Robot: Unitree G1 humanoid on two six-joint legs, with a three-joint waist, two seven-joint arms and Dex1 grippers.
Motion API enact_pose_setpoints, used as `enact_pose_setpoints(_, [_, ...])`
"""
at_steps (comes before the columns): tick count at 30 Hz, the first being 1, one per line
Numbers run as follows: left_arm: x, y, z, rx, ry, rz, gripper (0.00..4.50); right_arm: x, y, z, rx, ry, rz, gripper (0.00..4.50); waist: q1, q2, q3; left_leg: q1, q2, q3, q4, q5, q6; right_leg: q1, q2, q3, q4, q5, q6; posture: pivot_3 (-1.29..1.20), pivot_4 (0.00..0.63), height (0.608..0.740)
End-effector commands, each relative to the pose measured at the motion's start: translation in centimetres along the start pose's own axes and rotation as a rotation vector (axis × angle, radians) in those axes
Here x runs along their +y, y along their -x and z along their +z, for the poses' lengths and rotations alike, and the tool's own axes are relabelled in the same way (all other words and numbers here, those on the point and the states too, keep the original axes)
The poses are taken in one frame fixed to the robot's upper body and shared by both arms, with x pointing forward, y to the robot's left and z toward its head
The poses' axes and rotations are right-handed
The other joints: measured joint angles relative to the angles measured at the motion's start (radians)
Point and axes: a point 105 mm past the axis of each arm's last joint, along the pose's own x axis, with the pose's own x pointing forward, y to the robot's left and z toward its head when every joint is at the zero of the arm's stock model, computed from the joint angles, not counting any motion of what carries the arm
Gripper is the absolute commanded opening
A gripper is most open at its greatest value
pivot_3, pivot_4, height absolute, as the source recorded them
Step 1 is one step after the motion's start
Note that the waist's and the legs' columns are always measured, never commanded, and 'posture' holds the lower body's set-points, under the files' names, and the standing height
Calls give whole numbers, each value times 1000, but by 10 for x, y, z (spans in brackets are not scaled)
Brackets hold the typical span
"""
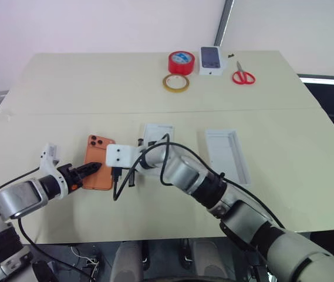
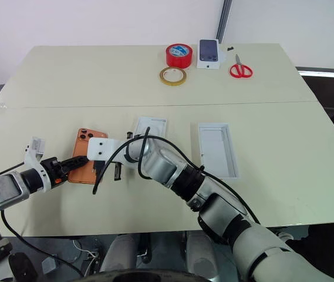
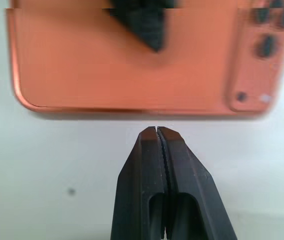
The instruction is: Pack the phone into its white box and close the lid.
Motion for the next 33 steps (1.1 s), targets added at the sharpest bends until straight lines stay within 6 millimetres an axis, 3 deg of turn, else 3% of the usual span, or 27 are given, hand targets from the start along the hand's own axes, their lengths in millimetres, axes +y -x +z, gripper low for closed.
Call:
enact_pose_setpoints(1, [-6, 4, 5, -51, 24, -38, 1153, -11, 20, 21, -88, 8, -37, 0, 0, 0, 0, 0, 0, 0, 0, 0, 0, 0, 0, 0, 0, 0, 0, 0, 150, 740])
enact_pose_setpoints(2, [-5, 4, 5, -54, 30, -38, 1153, -12, 24, 22, -95, 3, -41, 0, 0, 0, 0, 0, 0, 0, 0, 0, 0, 0, 0, 0, 0, 0, 0, 0, 150, 740])
enact_pose_setpoints(6, [-8, 5, 7, -78, 60, -51, 72, -20, 44, 18, -122, -22, -68, 0, 0, 0, 0, 0, 0, 0, -1, 0, 0, 0, -1, 0, -1, 0, -1, 0, 150, 740])
enact_pose_setpoints(11, [-27, 6, 20, -130, 50, -115, 72, -28, 77, 15, -219, -47, -122, 0, 1, 0, 0, -1, 0, 0, -3, 0, 0, -1, -1, 0, -5, 1, -3, 0, 150, 740])
enact_pose_setpoints(14, [-47, 2, 28, -158, 43, -176, 72, -29, 96, 4, -227, -62, -120, 0, 3, 0, 0, -2, 0, 1, -4, 0, 0, 0, -1, 0, -9, 2, -4, 0, 150, 740])
enact_pose_setpoints(17, [-73, -12, 27, -138, 26, -237, 72, -27, 114, -10, -219, -69, -102, 0, 9, 0, 0, -4, 0, 1, -4, 0, 0, 1, -1, -1, -13, 2, -4, 0, 150, 740])
enact_pose_setpoints(22, [-104, -44, 10, -41, 11, -295, 72, -28, 137, -36, -208, -183, -109, 0, 23, 0, 1, -6, -1, 2, -3, 0, 1, 5, -1, -1, -15, 2, -4, 0, 150, 740])
enact_pose_setpoints(26, [-111, -67, -5, 35, -16, -290, 72, -32, 159, -63, -223, -356, -176, 0, 31, 0, 1, -5, 0, 2, -2, 2, 4, 6, 3, -1, -14, 2, -3, 0, 150, 740])
enact_pose_setpoints(33, [-112, -89, -12, 84, -10, -296, 72, -16, 191, -108, -131, -443, -249, 0, 33, -1, 2, -3, 0, 2, 3, 2, 6, 11, 8, -3, -15, 2, -3, 0, 150, 740])
